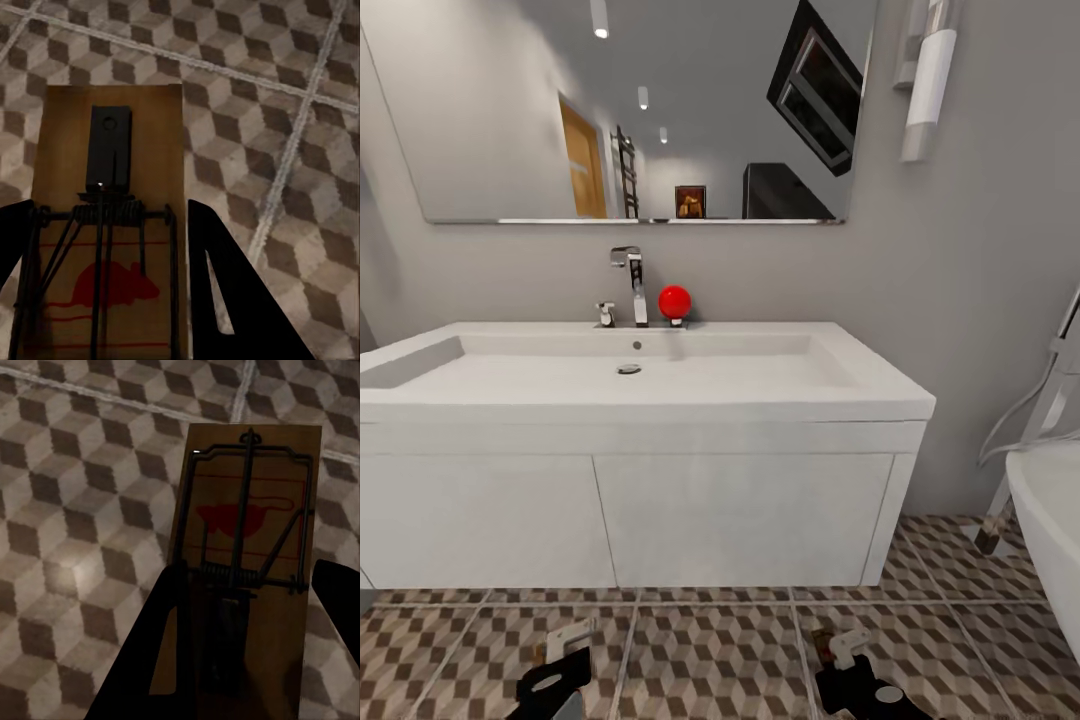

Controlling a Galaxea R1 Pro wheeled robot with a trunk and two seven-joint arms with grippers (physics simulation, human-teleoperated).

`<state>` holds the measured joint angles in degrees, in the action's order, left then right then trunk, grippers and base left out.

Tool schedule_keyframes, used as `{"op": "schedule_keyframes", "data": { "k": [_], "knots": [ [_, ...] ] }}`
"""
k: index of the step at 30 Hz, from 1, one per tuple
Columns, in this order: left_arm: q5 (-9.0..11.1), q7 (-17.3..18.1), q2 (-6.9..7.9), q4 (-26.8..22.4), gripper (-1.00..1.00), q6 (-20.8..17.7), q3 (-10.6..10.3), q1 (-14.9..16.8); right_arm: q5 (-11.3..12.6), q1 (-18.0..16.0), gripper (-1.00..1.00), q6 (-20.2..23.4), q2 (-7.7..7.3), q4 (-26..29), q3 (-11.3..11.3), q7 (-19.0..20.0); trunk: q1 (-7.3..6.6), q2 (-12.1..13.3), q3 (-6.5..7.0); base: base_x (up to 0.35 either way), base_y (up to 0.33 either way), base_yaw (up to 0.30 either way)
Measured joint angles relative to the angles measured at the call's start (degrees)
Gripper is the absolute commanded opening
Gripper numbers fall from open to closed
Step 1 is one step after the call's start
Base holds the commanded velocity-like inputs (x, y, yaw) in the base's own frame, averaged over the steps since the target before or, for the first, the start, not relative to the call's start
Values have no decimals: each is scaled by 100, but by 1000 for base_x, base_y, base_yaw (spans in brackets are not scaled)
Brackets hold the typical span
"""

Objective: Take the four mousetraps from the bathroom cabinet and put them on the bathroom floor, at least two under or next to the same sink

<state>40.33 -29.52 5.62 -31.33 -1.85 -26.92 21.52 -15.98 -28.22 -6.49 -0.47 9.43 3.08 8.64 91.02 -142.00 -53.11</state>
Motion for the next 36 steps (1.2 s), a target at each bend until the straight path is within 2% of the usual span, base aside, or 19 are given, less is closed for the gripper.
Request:
{"op": "schedule_keyframes", "data": {
  "k": [3,7,10,15,22,36],
  "knots": [
    [-399,-396,-45,-4,-100,140,-1,-3,-5,0,-100,0,2,0,-3,0,23,-42,-18,0,0,0],
    [-507,-530,-123,-4,-100,144,-1,-4,-6,-1,-100,0,3,0,-7,0,23,-42,-18,0,0,0],
    [-520,-518,-142,-5,-100,153,-4,-4,-9,1,-100,0,6,-3,-12,0,23,-42,-18,0,0,0],
    [-527,-541,-214,-5,-100,175,-180,-11,-16,1,-100,0,11,-8,-15,-70,75,-125,-120,0,0,0],
    [-550,-579,-253,4,-100,181,-228,-13,-17,3,-100,0,14,-17,-20,-105,93,-135,-275,0,0,0],
    [-535,-542,-254,4,-100,168,-222,-13,-8,3,-100,-46,17,-17,-8,-106,92,-135,-276,10,0,0]
  ]
}}
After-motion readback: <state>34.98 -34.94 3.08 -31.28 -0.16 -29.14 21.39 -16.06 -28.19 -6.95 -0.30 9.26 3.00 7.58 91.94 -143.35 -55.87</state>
